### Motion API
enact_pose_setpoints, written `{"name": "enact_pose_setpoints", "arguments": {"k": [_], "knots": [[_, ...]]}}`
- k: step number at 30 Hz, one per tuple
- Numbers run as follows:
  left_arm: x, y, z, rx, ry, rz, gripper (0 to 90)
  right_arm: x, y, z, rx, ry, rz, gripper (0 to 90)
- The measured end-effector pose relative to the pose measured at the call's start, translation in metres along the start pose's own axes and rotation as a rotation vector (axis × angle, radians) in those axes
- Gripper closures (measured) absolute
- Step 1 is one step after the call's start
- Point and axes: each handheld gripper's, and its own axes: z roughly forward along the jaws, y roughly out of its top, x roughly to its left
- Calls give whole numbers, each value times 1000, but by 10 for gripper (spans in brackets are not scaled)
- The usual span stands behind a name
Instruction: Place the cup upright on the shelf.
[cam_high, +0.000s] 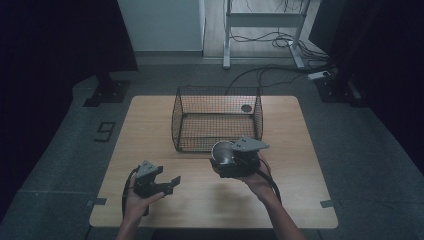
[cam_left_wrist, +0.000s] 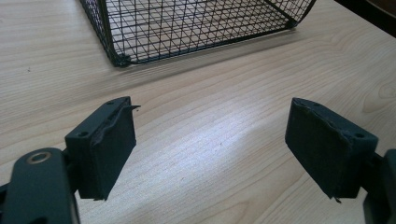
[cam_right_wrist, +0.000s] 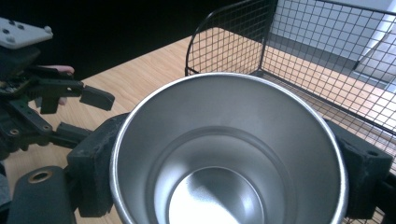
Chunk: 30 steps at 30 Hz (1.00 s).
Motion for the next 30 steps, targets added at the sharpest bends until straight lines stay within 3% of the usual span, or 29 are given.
{"name": "enact_pose_setpoints", "arguments": {"k": [30], "knots": [[3, 0, -2, -3, 4, -4, 164, -18, 29, 8, -29, 5, 32, 135]]}}
